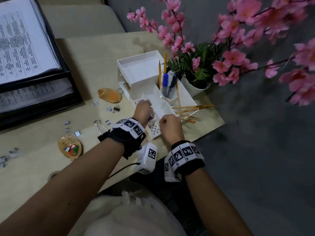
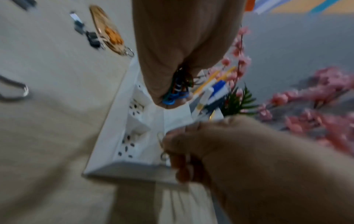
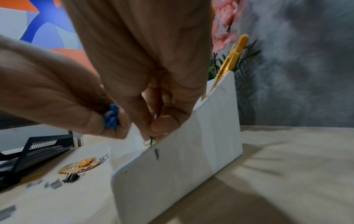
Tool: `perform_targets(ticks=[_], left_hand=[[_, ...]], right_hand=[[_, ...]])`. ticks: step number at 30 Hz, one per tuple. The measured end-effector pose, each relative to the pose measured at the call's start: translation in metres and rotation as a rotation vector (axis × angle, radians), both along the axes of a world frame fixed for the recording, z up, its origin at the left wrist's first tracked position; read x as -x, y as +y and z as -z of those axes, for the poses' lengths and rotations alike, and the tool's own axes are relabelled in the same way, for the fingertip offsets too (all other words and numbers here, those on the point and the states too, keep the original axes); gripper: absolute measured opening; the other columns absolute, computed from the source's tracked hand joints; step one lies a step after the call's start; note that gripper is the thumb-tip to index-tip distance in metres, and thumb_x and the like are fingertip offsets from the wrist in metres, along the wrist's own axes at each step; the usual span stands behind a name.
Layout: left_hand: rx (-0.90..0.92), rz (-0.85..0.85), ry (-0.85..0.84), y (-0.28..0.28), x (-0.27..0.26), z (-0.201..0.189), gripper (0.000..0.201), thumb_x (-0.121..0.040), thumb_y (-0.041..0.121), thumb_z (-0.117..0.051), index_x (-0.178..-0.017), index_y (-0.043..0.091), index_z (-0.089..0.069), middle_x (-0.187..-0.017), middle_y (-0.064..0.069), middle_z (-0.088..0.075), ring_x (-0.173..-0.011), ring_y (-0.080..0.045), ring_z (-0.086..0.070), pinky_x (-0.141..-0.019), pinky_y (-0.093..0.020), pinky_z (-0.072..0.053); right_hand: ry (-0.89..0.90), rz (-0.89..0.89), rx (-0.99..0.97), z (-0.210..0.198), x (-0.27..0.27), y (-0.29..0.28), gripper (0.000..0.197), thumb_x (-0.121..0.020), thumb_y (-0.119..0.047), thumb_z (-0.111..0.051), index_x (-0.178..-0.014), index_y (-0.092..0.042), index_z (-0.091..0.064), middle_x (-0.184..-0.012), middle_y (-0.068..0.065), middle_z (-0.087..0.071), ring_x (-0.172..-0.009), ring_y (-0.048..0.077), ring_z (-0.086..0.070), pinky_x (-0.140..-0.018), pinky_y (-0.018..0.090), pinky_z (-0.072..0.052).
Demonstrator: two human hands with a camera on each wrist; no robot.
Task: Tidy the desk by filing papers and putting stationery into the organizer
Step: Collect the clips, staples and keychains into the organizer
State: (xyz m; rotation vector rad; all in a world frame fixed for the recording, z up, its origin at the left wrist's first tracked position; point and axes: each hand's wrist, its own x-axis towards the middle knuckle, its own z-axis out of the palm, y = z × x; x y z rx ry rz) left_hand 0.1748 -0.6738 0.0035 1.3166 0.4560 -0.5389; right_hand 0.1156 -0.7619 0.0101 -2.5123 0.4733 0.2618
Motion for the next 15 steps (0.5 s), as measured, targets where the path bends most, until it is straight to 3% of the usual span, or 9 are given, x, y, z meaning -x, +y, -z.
perform_targets(ticks=[2,5,8,13,15], left_hand=[[-0.034,0.054,-0.035,-0.013,0.007,0.003,0.024,-0.090,0.006,-0.034,-0.067,0.012,-0.035,-0.057,-0.008,-0.037,-0.043,-0.017,-0.044,-0.045,-0.021,-0.033],[-0.079,0.113,-0.061,-0.017,0.017,0.013,0.022,-0.084,0.016,-0.047,-0.062,0.012,-0.049,-0.061,-0.005,-0.052,-0.068,-0.025,-0.051,-0.074,-0.035,-0.041],[-0.067,0.125,-0.080,-0.011,0.022,0.014,0.033,-0.084,0.029,-0.048,-0.058,0.014,-0.061,-0.065,-0.005,-0.062,-0.080,-0.026,-0.059,-0.088,-0.037,-0.045],[-0.029,0.003,-0.117,0.016,0.021,0.010,0.038,-0.096,0.020,-0.040,-0.067,0.010,-0.063,-0.075,-0.006,-0.065,-0.087,-0.025,-0.061,-0.093,-0.035,-0.046],[0.003,-0.081,-0.129,0.036,0.018,0.007,0.035,-0.095,0.017,-0.039,-0.071,0.009,-0.063,-0.078,-0.007,-0.065,-0.085,-0.022,-0.062,-0.086,-0.028,-0.048]], right_hand=[[-0.008,0.008,0.010,0.001,0.002,-0.002,0.024,-0.082,0.004,-0.048,-0.091,-0.001,-0.069,-0.102,0.021,-0.067,-0.104,0.033,-0.057,-0.086,0.032,-0.045],[-0.030,-0.011,0.022,0.001,0.005,-0.002,0.023,-0.084,0.003,-0.046,-0.091,0.001,-0.068,-0.099,0.021,-0.068,-0.102,0.033,-0.058,-0.085,0.033,-0.044],[-0.050,-0.011,0.013,0.000,0.007,-0.001,0.022,-0.083,0.003,-0.047,-0.091,0.001,-0.068,-0.098,0.019,-0.069,-0.099,0.032,-0.060,-0.082,0.031,-0.043],[-0.144,0.044,-0.020,-0.009,0.003,0.013,0.020,-0.084,0.001,-0.050,-0.096,0.000,-0.065,-0.105,0.015,-0.066,-0.102,0.027,-0.058,-0.084,0.028,-0.043],[-0.182,0.009,-0.059,-0.010,-0.005,0.029,0.021,-0.084,0.001,-0.047,-0.095,-0.001,-0.064,-0.105,0.015,-0.065,-0.102,0.028,-0.058,-0.085,0.029,-0.042]])
